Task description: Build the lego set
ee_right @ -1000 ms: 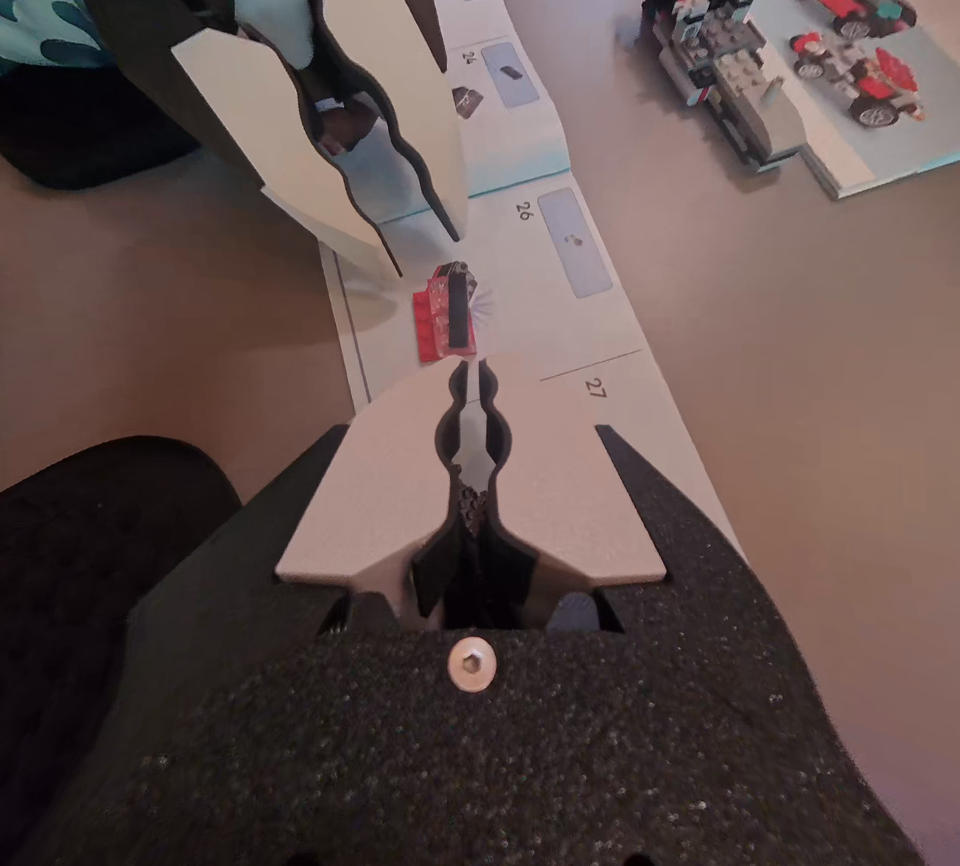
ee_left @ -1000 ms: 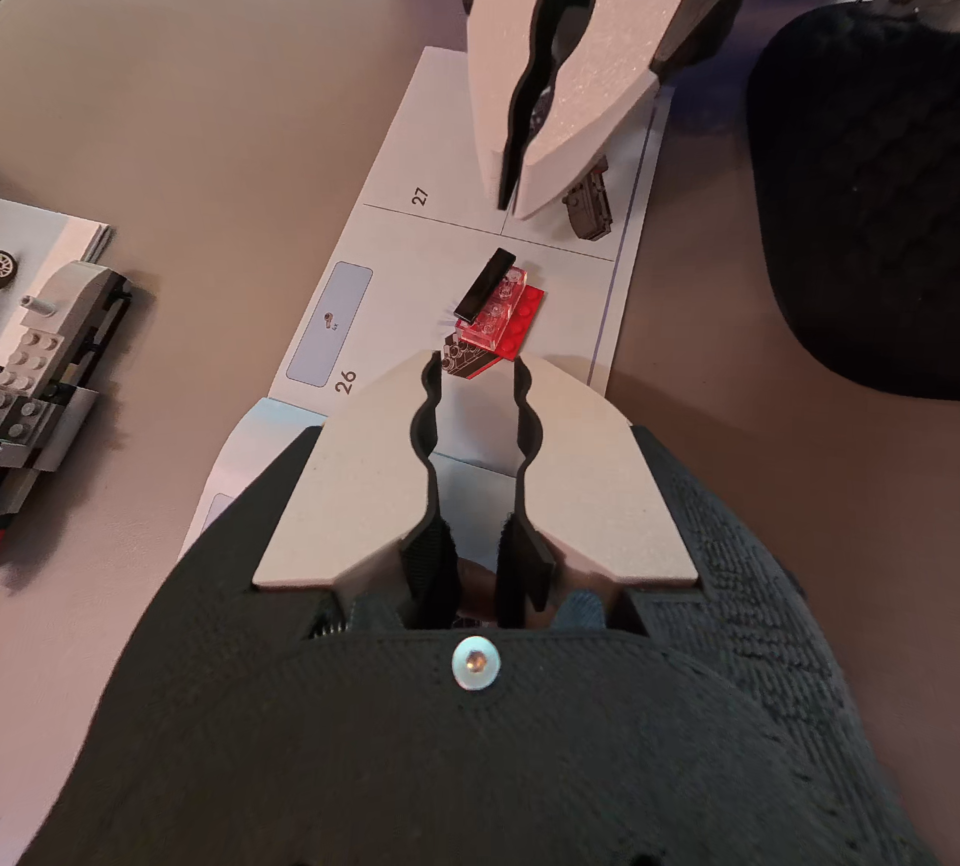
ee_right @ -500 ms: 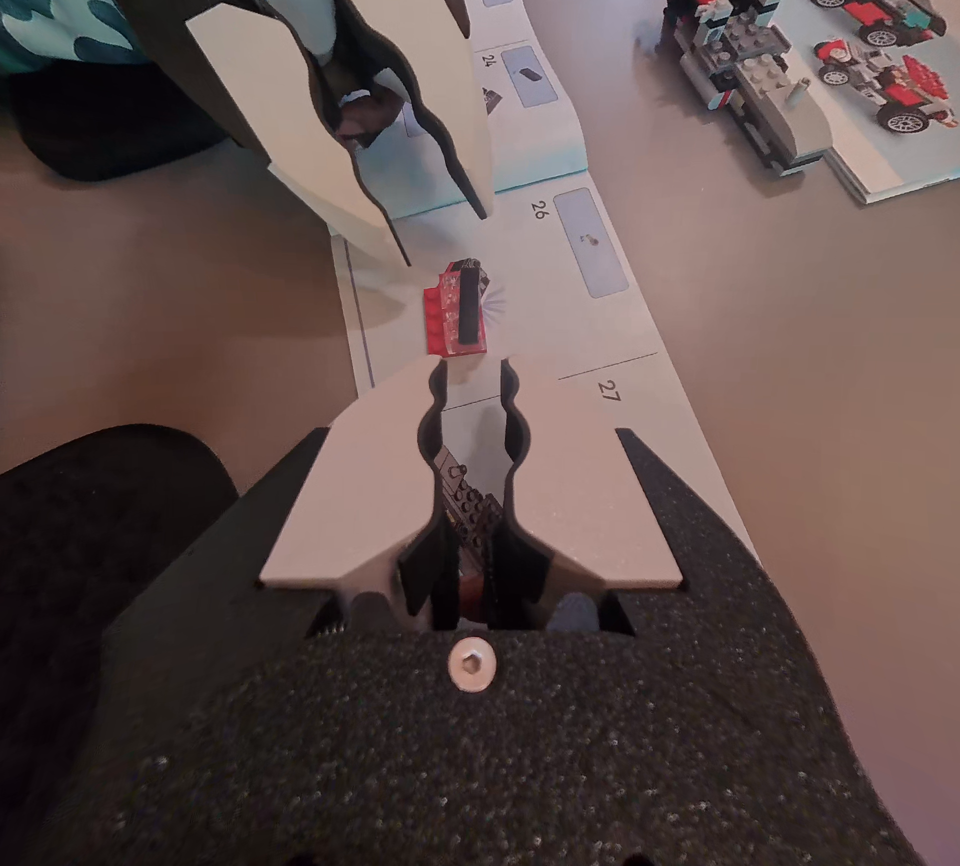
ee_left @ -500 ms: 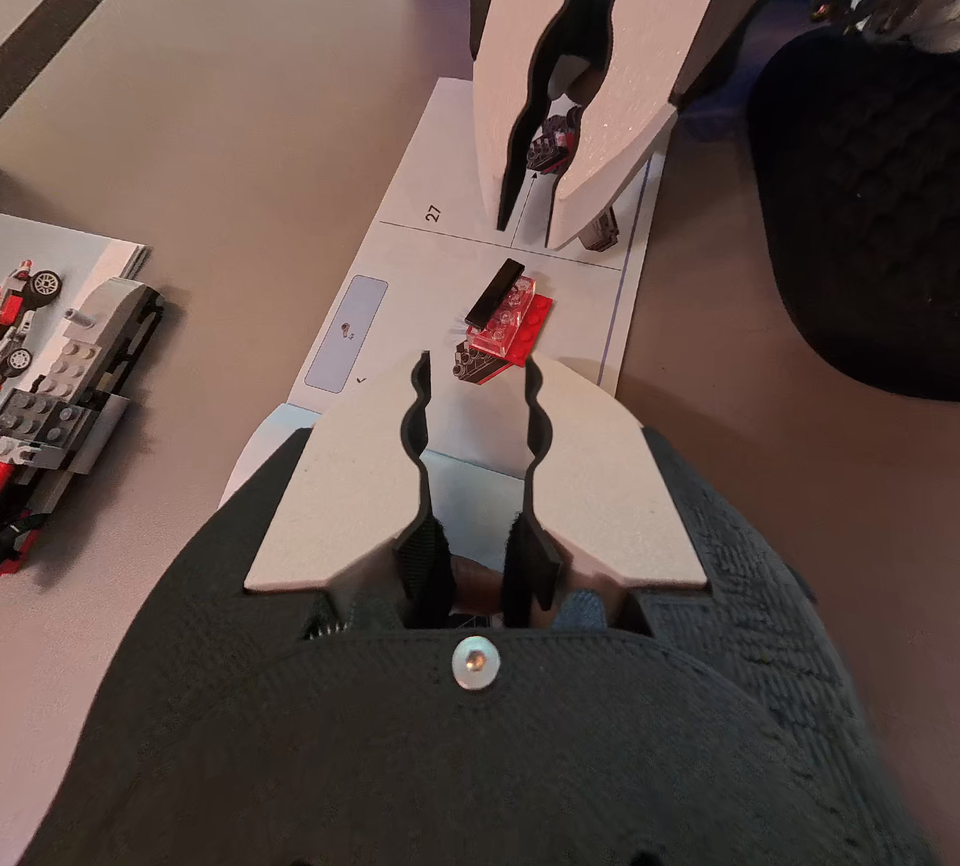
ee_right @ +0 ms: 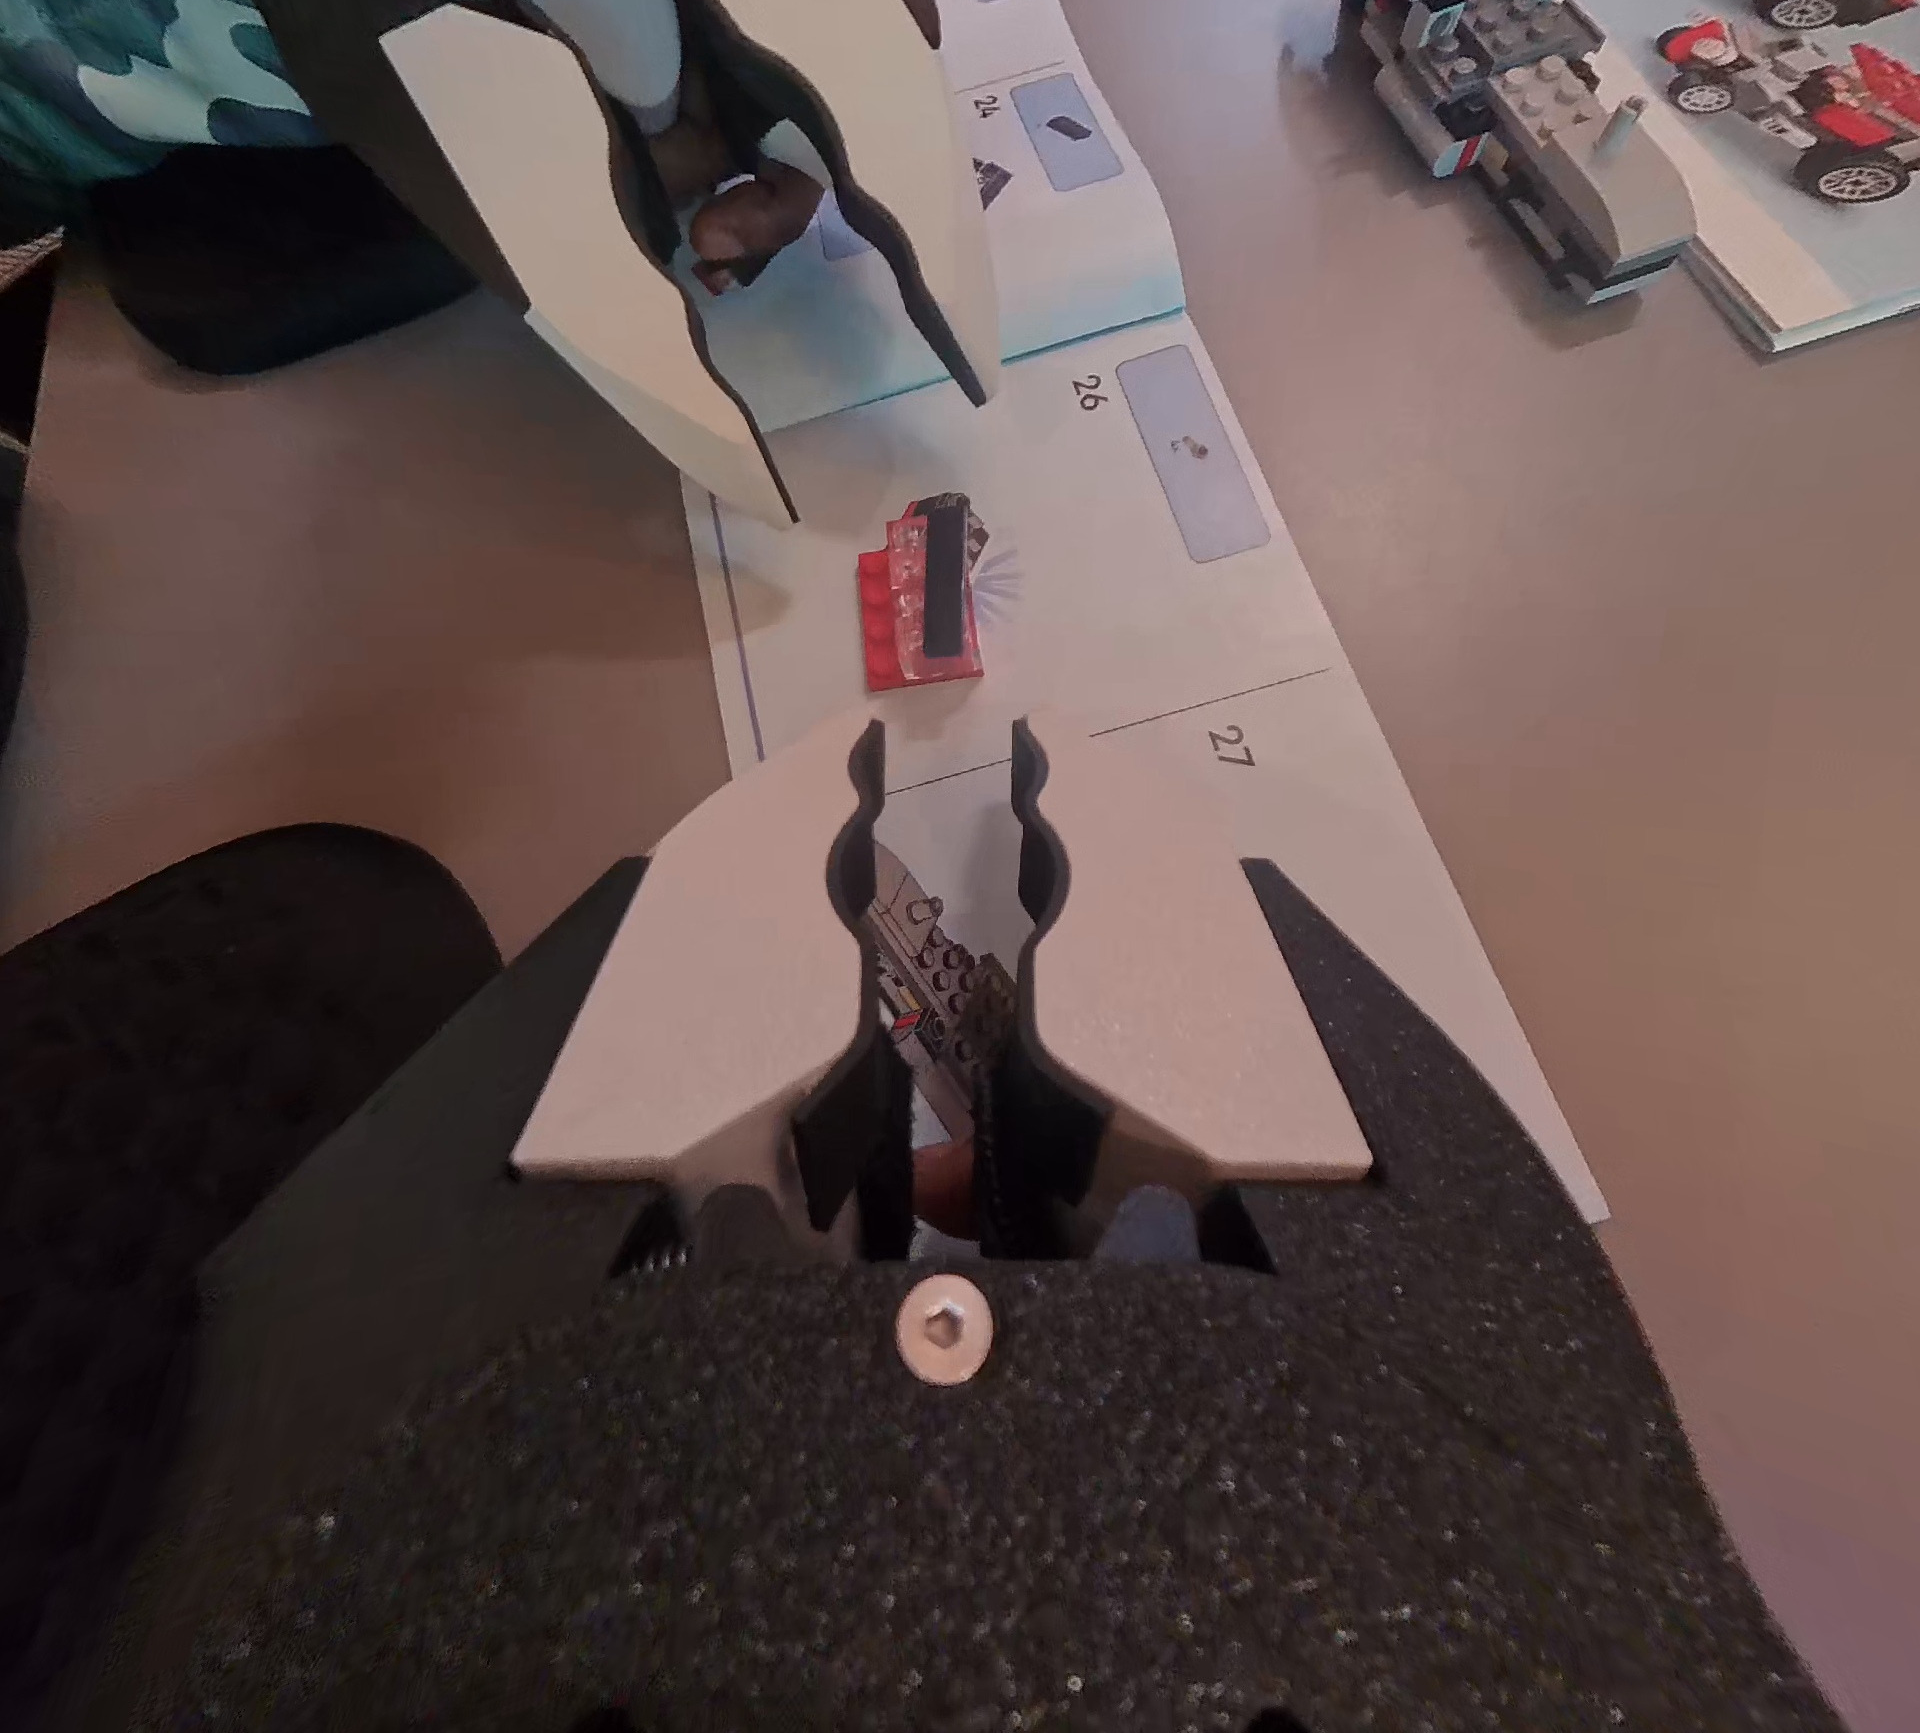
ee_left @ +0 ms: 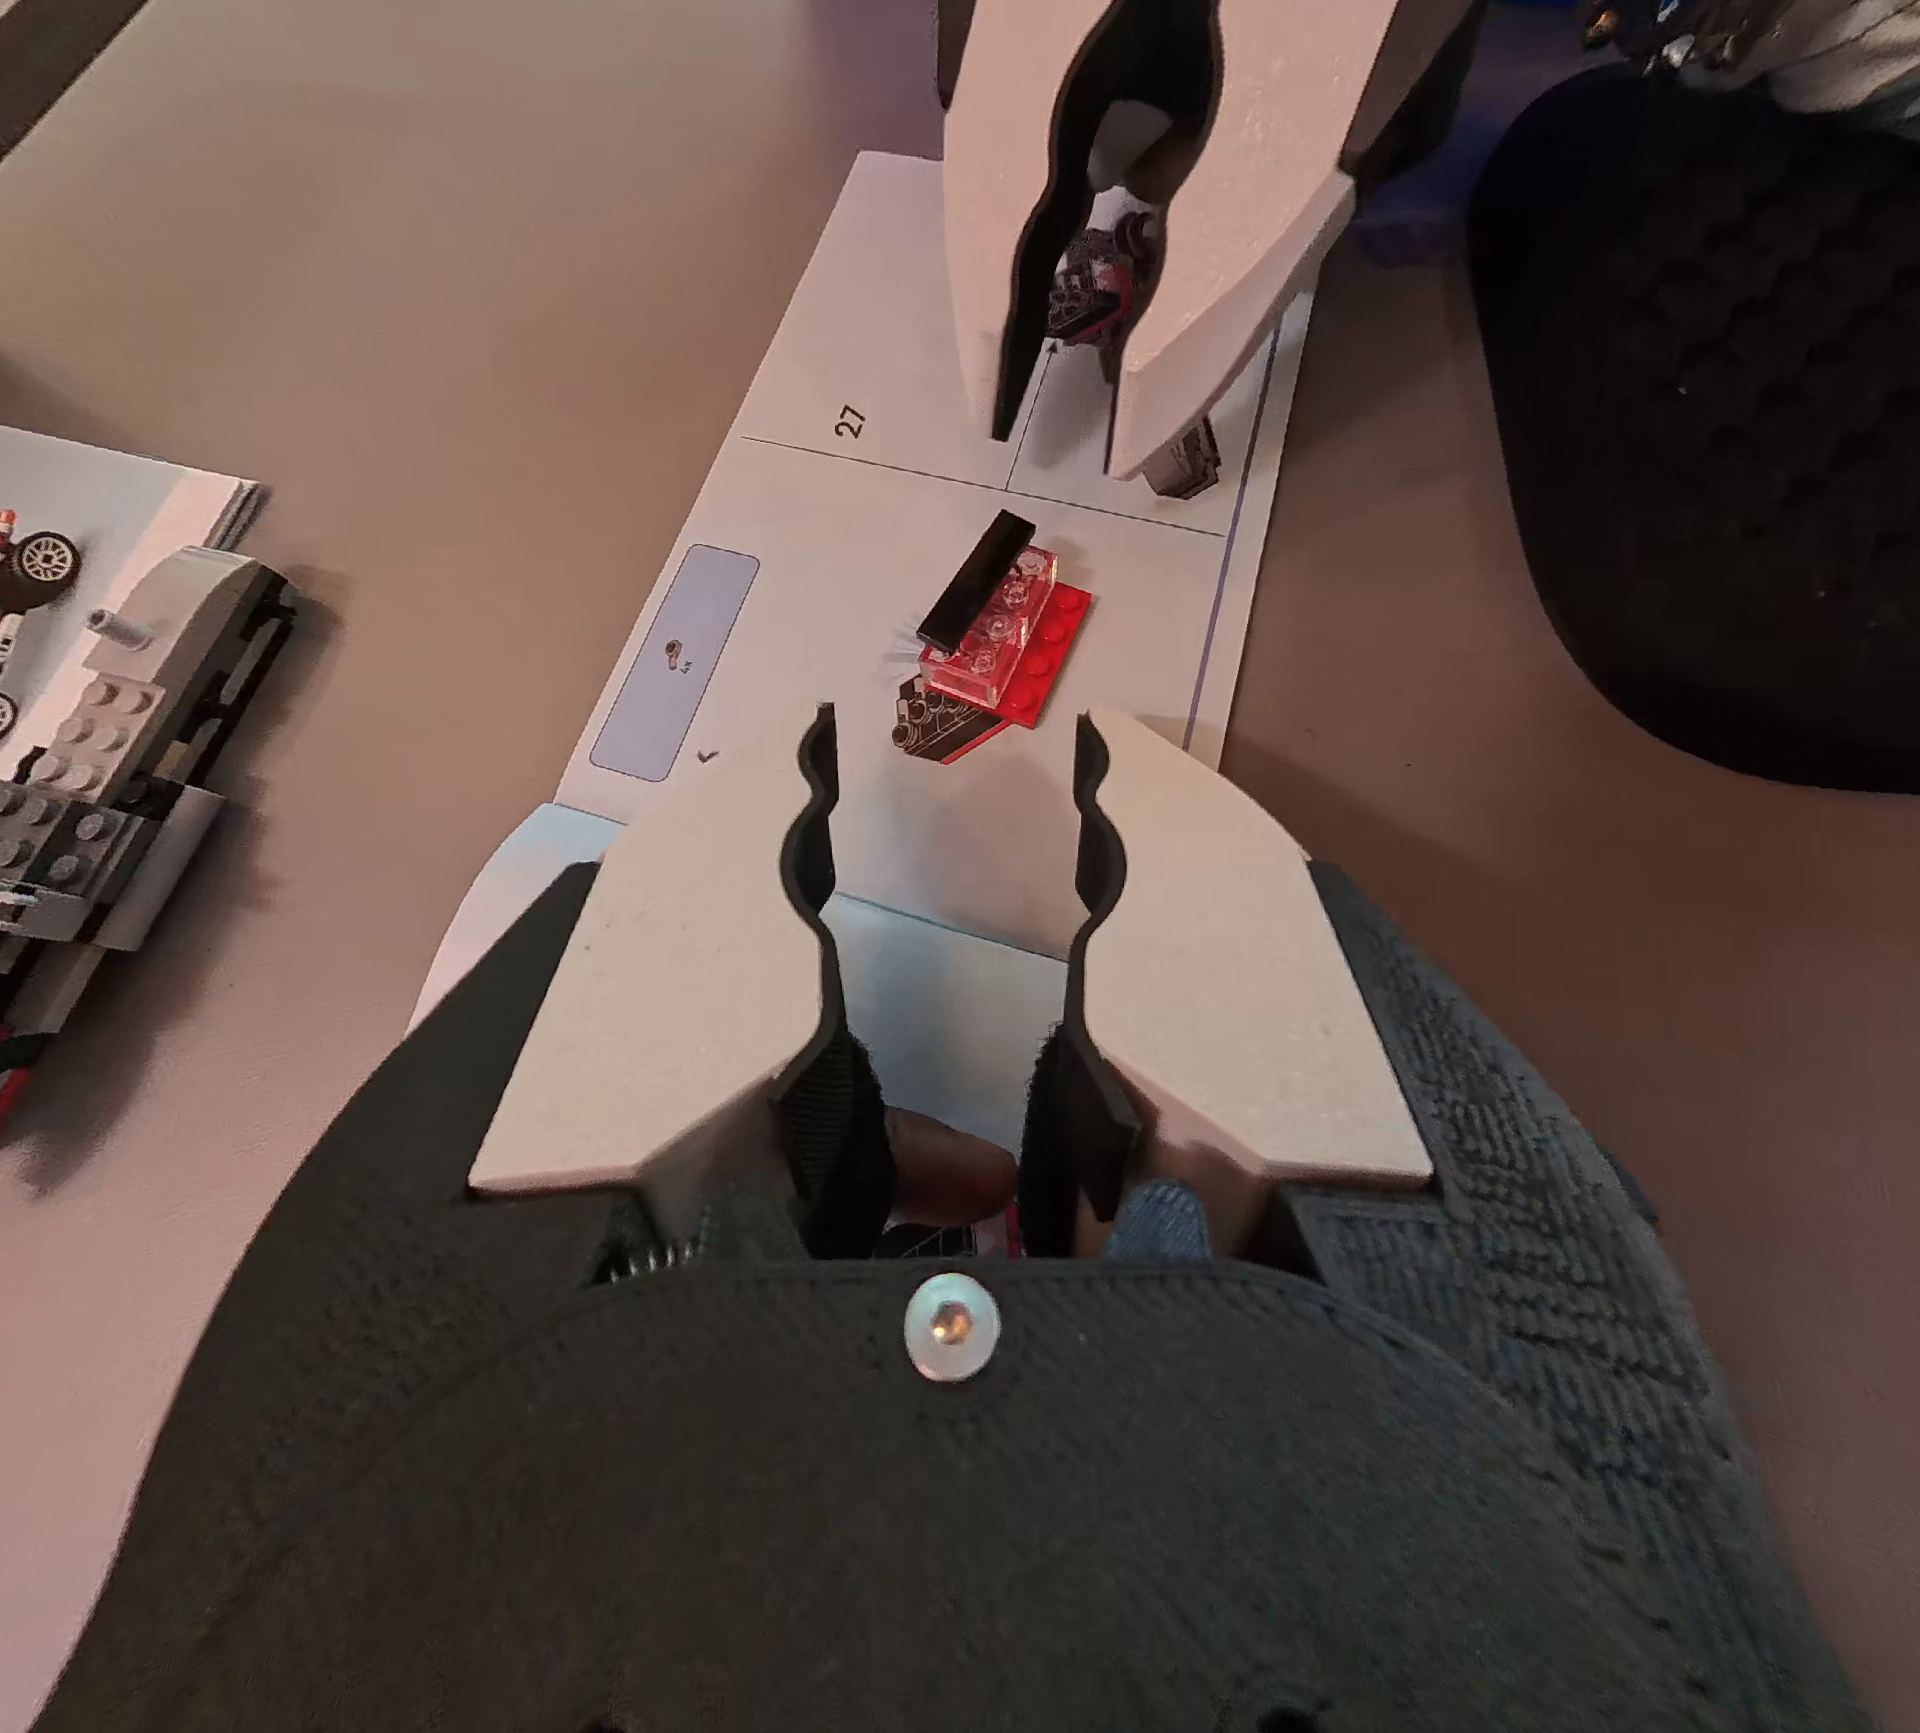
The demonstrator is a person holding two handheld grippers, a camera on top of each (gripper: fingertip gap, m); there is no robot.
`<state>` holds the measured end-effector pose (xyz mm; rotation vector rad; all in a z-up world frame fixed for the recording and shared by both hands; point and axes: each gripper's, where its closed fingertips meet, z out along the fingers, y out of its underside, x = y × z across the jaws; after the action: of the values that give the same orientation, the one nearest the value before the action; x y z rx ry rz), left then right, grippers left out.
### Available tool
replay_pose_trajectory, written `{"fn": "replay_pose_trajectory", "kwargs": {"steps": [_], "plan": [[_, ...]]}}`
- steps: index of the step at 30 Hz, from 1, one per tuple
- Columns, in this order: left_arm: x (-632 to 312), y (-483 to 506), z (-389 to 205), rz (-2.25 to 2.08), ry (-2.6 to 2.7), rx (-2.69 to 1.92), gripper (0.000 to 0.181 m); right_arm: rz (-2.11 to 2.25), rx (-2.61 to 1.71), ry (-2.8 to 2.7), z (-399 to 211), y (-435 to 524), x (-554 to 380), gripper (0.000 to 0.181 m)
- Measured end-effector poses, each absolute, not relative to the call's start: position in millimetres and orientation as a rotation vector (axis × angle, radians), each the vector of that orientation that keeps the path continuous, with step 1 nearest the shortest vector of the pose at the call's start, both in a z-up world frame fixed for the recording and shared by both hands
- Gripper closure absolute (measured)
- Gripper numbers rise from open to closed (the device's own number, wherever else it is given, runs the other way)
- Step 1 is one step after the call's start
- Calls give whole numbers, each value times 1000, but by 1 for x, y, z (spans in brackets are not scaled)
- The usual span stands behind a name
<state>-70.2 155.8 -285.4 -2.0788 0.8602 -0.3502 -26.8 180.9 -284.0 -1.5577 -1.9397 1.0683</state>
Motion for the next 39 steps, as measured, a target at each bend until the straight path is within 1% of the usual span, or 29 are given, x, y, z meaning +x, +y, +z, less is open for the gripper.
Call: {"fn": "replay_pose_trajectory", "kwargs": {"steps": [6,18,39], "plan": [[-68,156,-288,-367,867,-2084,137,1039,-1533,-1957,-287,181,-28,159],[-60,152,-291,-379,940,-2069,137,1019,-1462,-1973,-285,177,-40,172],[-49,148,-288,-381,1022,-1999,137,978,-1417,-1994,-286,176,-43,174]]}}
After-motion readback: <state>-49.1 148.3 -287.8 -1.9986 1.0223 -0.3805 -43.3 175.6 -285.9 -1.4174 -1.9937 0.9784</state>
